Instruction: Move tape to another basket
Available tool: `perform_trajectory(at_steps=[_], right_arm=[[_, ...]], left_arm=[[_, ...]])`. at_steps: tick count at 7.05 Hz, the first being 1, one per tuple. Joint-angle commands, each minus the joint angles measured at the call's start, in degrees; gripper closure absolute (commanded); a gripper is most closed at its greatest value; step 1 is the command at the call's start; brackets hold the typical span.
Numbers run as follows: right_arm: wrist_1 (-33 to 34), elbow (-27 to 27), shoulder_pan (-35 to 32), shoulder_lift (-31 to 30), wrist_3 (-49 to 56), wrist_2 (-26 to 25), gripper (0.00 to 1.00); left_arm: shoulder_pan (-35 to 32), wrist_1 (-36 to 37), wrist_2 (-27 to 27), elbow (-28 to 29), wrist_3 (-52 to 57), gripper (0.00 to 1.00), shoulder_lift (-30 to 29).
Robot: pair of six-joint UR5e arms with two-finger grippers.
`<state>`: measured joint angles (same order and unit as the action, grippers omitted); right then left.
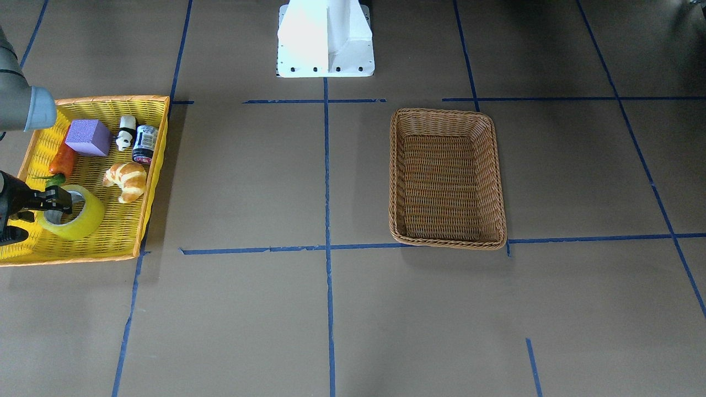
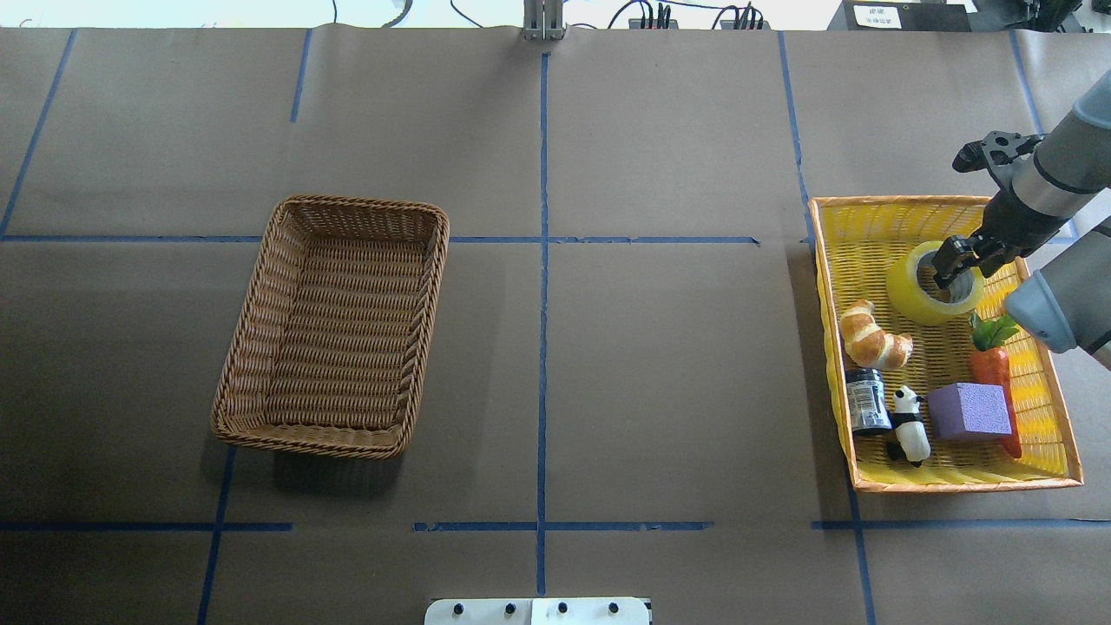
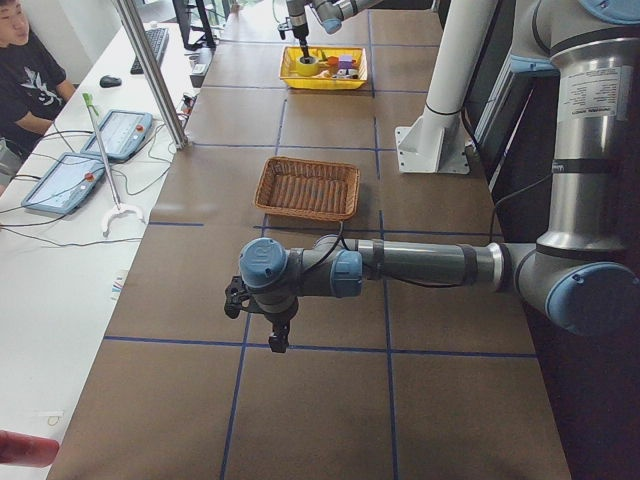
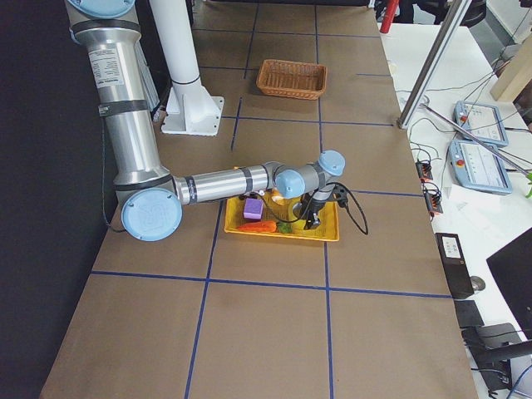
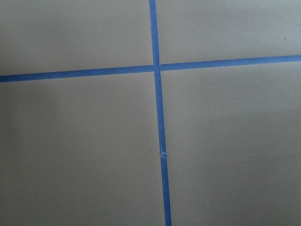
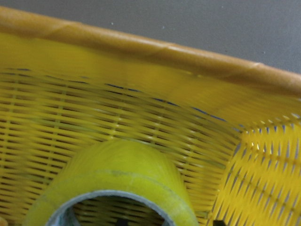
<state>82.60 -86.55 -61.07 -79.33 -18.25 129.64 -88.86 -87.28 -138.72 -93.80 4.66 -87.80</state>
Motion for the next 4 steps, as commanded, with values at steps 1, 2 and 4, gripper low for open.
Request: perform_trajectory(at_steps=[1, 2, 4], right_arm=[[-0.07, -0.02, -0.02, -0.04, 0.23, 0.0, 1.0], [-0.07, -0.89, -0.63, 0.23, 0.23, 0.26, 1.0], [0.1, -7.63, -2.56, 1.02, -0.64, 1.23, 1.0]], left_arm=[[0.0, 0.0, -0.06, 0.02, 0.09, 0.0, 0.0], [0.0, 0.0, -0.06, -0.07, 0.0, 0.0, 0.0], [0.0, -0.09, -0.23, -1.2, -0.44, 0.0, -0.09]])
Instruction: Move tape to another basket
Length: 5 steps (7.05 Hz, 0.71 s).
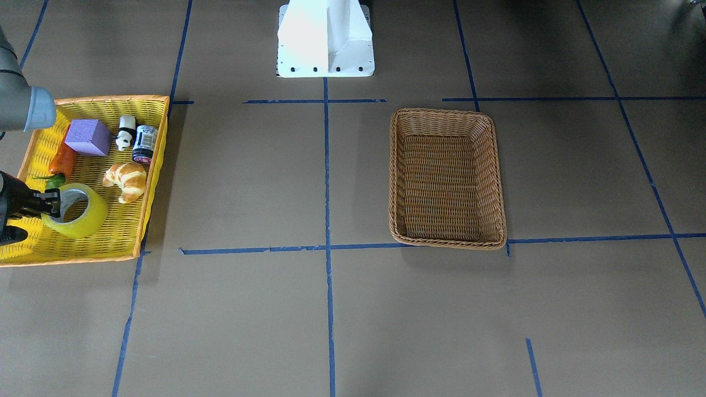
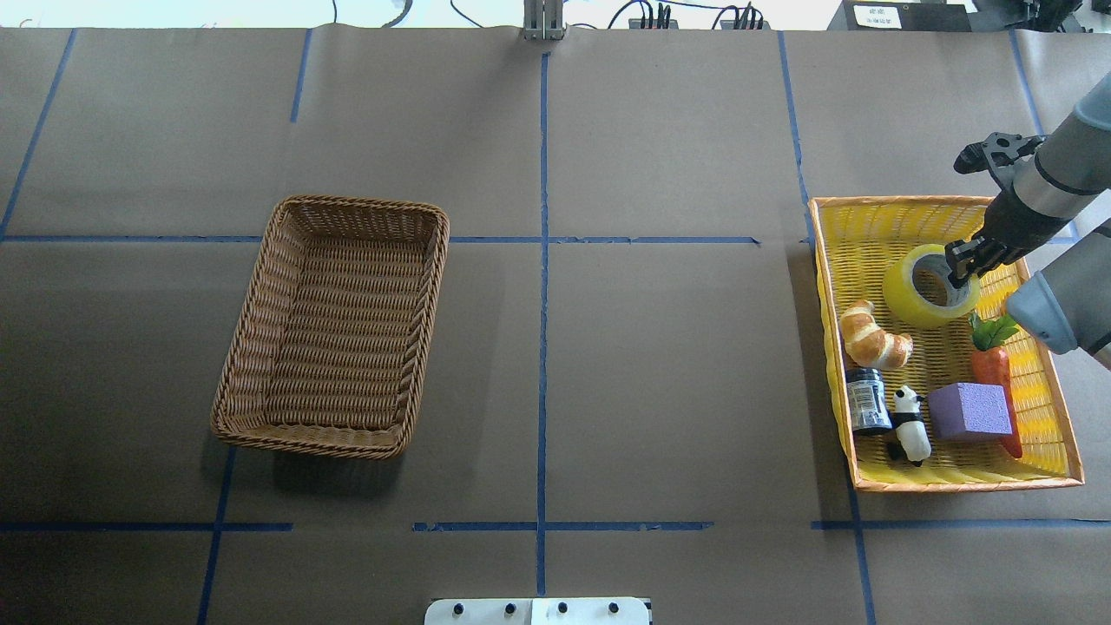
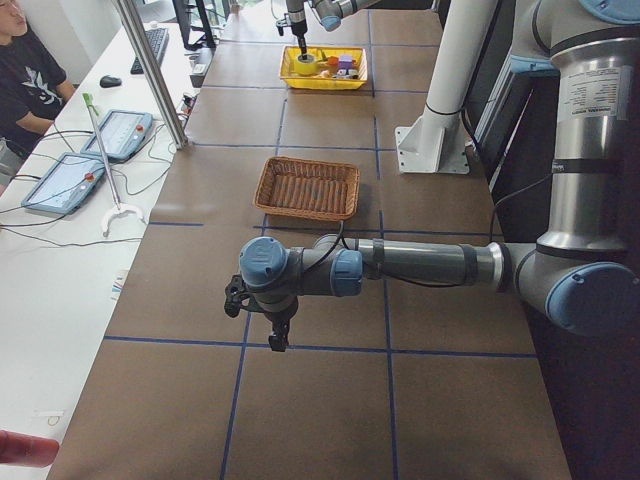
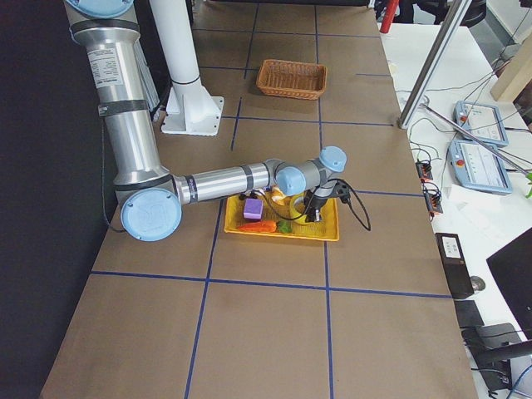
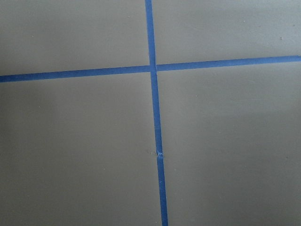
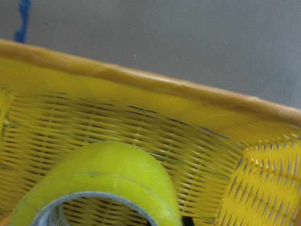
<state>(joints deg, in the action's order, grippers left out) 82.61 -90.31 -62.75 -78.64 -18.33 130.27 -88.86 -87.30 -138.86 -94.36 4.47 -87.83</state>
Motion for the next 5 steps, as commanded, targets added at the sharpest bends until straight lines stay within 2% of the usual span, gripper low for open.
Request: perform_trajectory(at_steps=[1, 2, 3, 4, 5], right_arm=[[0.01, -6.43, -1.75, 0.33, -1.79, 5.56, 1.0], [0.01, -10.11, -2.19, 0.33, -11.37, 9.44, 1.0], [0.01, -14.5, -2.11, 0.15, -20.69, 9.56, 1.0], [0.01, -18.63, -2.11, -0.2, -25.39, 10.08, 1.0], [0.01, -22.15, -2.2, -1.16, -27.44, 12.44, 1.0]], left_arm=[[0.09, -0.06, -3.75, -0.92, -0.25, 0.0, -0.75], [0.09, -0.15, -8.48, -1.01, -0.86, 0.0, -2.59], [0.35, -0.24, -11.57, -1.27, -8.96, 0.0, -6.09], [3.31, -1.63, -12.13, -3.1, -20.09, 0.0, -10.12], [6.47, -6.43, -12.31, -5.81, -29.6, 0.0, -11.38]])
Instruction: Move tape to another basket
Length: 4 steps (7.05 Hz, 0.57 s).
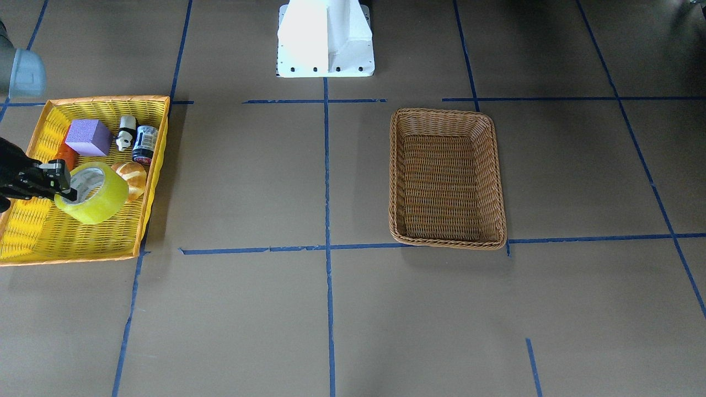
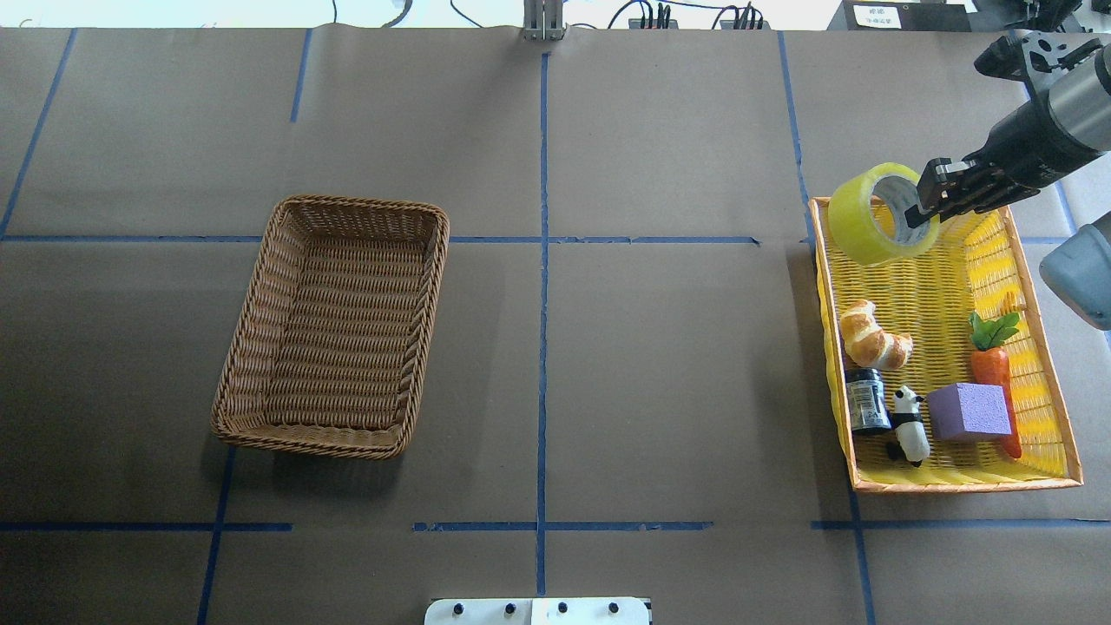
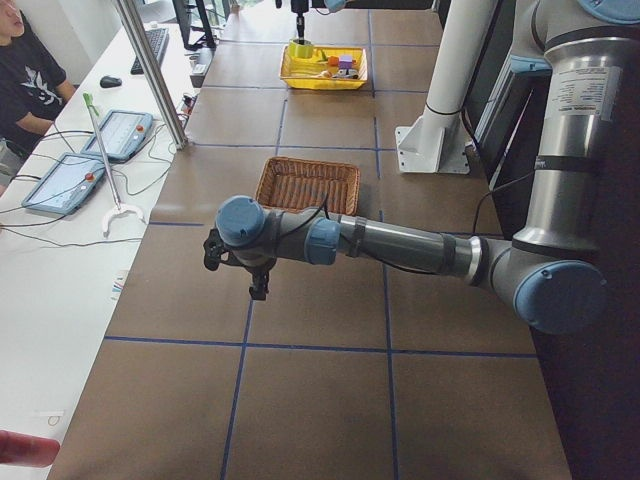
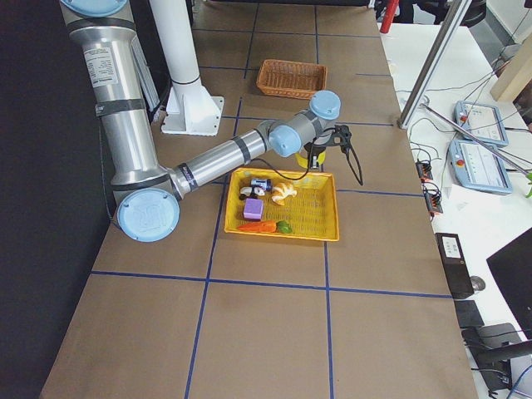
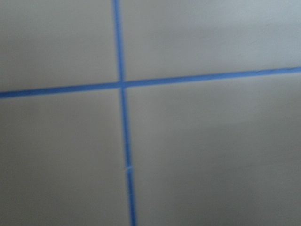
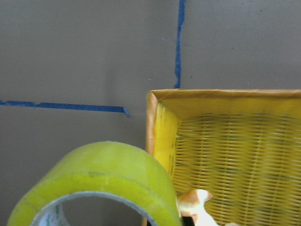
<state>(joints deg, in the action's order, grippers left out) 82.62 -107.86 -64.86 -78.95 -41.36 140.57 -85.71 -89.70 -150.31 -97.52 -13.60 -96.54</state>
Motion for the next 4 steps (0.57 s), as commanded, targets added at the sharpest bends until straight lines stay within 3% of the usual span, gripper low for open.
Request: perform_trajectory(at_steps=[1, 2, 3, 4], right_arm=[[0.0, -7.77, -0.09, -1.55, -7.91, 3.81, 1.0], [-0.09, -11.98, 0.0, -1.56, -13.69, 3.83, 1.0], [-5.39, -14.11, 0.09, -1.47, -22.45, 3.83, 1.0], [-19.98, -13.34, 1.57, -1.99, -38.63, 3.83, 1.0]], left_arm=[[8.49, -9.39, -0.6, -5.63, -25.81, 0.0, -4.86], [14.02, -16.23, -0.25, -6.79, -40.75, 0.0, -7.67], [17.47, -22.21, 0.01, -6.8, -52.82, 0.0, -11.27], [20.73, -24.53, 0.45, -6.63, -61.38, 0.0, -17.39]])
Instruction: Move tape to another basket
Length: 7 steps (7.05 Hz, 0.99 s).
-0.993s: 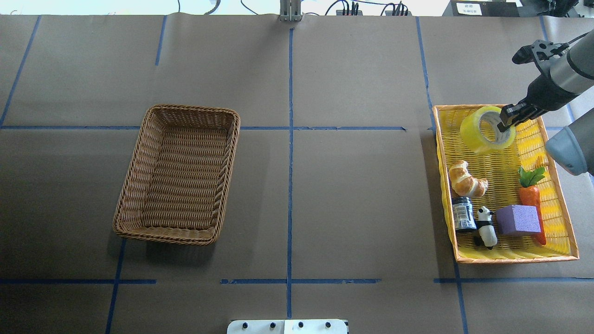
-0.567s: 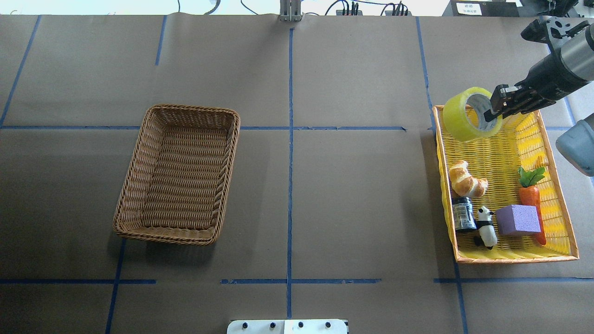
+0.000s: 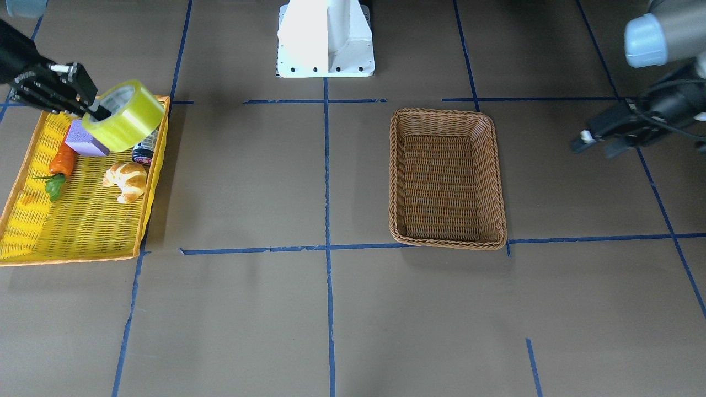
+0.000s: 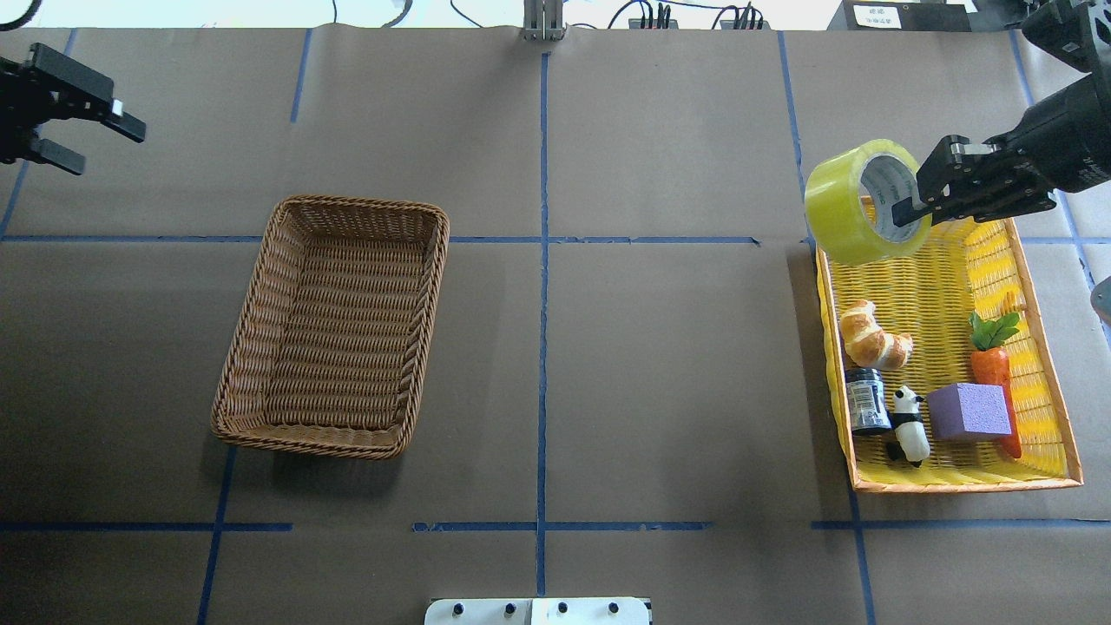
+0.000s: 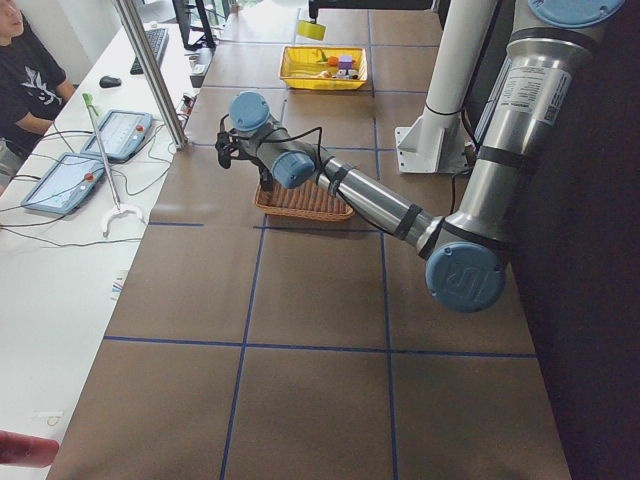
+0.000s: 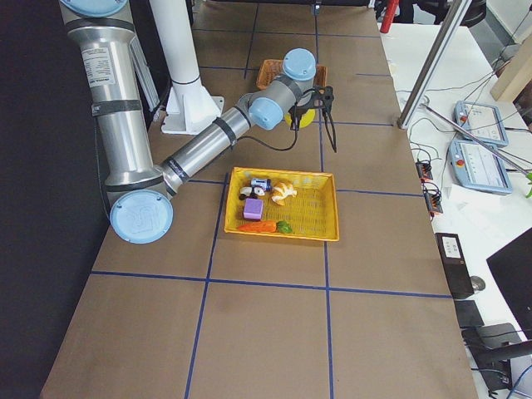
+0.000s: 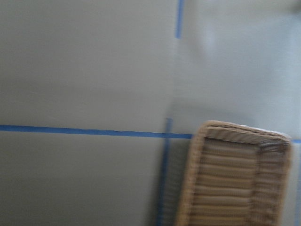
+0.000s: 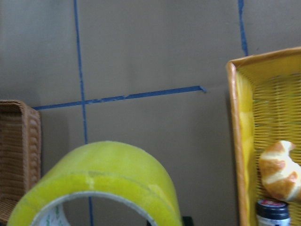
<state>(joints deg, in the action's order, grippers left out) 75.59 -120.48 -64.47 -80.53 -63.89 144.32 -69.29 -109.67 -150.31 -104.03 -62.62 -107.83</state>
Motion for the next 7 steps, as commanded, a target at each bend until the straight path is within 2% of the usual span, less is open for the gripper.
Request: perform_trajectory(at_steps=[1, 2, 3, 5, 6, 7], right_arm=[[-30.85, 1.89, 3.1, -0.59, -32.28, -0.26, 1.0], [-45.64, 4.1, 5.21, -0.5, -45.32, -1.92, 1.0], [-54.32, 4.29, 8.8, -0.24, -53.8, -6.72, 1.0], [-64.11, 3.85, 18.97, 0.9, -60.36, -18.22, 1.0], [-69.03, 3.94, 24.86, 1.34, -60.91, -23.94, 1.0], [-70.3, 4.46, 26.48, 2.65, -61.44, -24.69, 1.0]], left_arm=[[7.55, -5.11, 2.89, -0.9, -18.18, 0.0, -11.39], [11.68, -9.98, 8.4, -2.3, -23.46, 0.0, -13.7], [17.02, -21.26, 17.85, -3.45, -35.43, 0.0, -13.73], [24.6, -42.63, 32.81, -3.72, -56.02, 0.0, -13.81], [27.16, -49.86, 36.71, -3.72, -60.21, 0.0, -13.81], [27.36, -52.81, 37.01, -3.81, -64.69, 0.0, -14.77]])
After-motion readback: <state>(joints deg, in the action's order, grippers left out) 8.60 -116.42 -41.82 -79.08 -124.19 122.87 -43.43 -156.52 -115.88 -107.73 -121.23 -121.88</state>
